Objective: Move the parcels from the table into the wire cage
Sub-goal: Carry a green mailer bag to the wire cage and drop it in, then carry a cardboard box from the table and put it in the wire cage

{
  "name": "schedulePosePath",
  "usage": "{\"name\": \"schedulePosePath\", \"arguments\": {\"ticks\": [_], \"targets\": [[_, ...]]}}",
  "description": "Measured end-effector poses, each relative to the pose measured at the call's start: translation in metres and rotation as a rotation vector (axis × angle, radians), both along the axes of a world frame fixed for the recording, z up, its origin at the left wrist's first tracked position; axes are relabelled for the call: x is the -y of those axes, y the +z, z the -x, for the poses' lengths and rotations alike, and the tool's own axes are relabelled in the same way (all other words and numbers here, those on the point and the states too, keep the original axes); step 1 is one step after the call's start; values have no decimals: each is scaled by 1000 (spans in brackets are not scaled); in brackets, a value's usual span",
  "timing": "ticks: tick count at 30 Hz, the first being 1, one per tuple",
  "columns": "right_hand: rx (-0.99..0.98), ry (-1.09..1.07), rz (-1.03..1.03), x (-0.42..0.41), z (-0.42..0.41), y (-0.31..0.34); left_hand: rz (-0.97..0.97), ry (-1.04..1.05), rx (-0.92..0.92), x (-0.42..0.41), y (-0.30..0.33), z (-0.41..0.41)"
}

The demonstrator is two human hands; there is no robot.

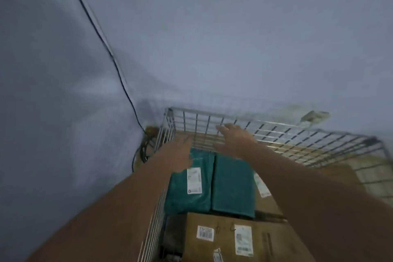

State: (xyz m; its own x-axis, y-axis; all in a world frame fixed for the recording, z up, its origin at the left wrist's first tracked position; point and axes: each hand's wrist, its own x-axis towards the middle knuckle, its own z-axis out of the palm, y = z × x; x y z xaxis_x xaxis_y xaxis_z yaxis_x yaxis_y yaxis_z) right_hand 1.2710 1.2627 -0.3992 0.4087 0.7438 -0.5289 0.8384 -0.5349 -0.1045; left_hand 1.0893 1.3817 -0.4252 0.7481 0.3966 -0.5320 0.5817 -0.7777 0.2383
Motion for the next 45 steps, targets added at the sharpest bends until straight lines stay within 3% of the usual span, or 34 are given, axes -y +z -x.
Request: {"name": "schedulePosePath", "arguments": {"ticks": [5, 9, 13, 16, 22, 29, 37, 45], "targets": [[95, 99, -193, -28, 8, 224, -254, 37, 177, -22, 235, -3], [180, 199, -363, -30, 36, 376, -480, 180, 256, -11, 406, 39], [206, 329, -498, -1, 81, 498, -628, 365, 298, 35, 525, 118], [208, 448, -598, 25, 127, 561, -737, 506, 306, 84, 582, 187], [71, 708, -688, 58, 265, 628, -878, 787, 201, 202, 642, 341], [-155, 1161, -735, 143, 528, 655, -967, 1233, 0, 401, 670, 554], [-425, 1702, -679, 377, 821, 647, -976, 1822, -354, 734, 677, 749], [-577, 2122, -613, 599, 965, 642, -918, 2288, -622, 999, 667, 790]]}}
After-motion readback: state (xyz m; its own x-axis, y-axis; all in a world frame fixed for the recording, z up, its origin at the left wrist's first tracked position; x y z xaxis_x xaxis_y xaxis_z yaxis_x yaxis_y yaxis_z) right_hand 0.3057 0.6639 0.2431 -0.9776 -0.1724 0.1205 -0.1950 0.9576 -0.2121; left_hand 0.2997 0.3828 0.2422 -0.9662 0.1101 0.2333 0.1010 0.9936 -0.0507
